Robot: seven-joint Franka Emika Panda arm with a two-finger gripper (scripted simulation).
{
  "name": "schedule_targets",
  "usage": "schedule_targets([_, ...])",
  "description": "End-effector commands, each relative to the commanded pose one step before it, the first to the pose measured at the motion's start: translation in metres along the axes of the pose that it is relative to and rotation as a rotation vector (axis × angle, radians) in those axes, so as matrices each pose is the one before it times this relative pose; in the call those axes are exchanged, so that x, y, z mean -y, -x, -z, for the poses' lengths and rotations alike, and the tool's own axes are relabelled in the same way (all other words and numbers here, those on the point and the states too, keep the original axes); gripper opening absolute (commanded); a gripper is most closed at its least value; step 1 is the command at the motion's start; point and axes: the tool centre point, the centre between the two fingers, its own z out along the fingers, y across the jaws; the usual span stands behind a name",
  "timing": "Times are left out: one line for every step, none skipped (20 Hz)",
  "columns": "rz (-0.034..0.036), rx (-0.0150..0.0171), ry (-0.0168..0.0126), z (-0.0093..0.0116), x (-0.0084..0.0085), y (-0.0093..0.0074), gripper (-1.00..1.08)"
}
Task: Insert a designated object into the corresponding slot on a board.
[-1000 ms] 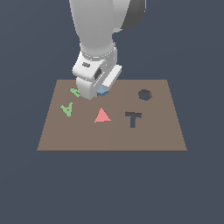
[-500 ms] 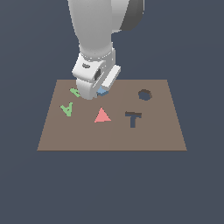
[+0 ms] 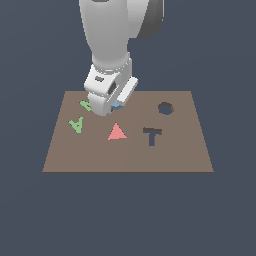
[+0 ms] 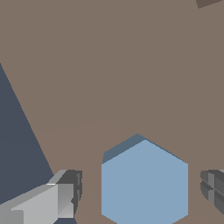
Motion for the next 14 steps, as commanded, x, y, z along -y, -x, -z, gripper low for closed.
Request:
schedule_targets([-0.00045, 0.00031, -0.00067, -0.00695, 0.00047, 0.00004, 1.00])
schedule_targets([0.00000, 0.00000, 0.00000, -0.00164, 0.00009, -0.00006, 1.00])
schedule_targets([0.00000, 0.00000, 0.00000, -0.00098, 0.00006, -0.00003, 1.00])
schedule_targets([0.00000, 0.00000, 0.00000, -0.00033, 0.00002, -0.00001, 1.00])
schedule_targets([0.00000, 0.00000, 0.00000, 0.00000, 0.00000, 0.00000, -1.00])
schedule_targets([0.00000, 0.00000, 0.00000, 0.00000, 0.00000, 0.00000, -1.00])
schedule_targets([0.00000, 0.00000, 0.00000, 0.00000, 0.00000, 0.00000, -1.00])
schedule_targets([0.00000, 0.00000, 0.00000, 0.00000, 0.00000, 0.00000, -1.00])
schedule_targets([0.00000, 0.00000, 0.00000, 0.00000, 0.00000, 0.00000, -1.00])
schedule_targets([0.00000, 0.00000, 0.00000, 0.00000, 0.00000, 0.00000, -1.00])
schedule_targets([0.00000, 0.00000, 0.00000, 0.00000, 0.00000, 0.00000, -1.00])
schedule_targets([0.00000, 0.00000, 0.00000, 0.00000, 0.00000, 0.00000, -1.00])
schedule_targets([0.00000, 0.00000, 0.00000, 0.00000, 0.00000, 0.00000, -1.00])
schedule_targets([0.00000, 0.00000, 0.00000, 0.00000, 0.00000, 0.00000, -1.00])
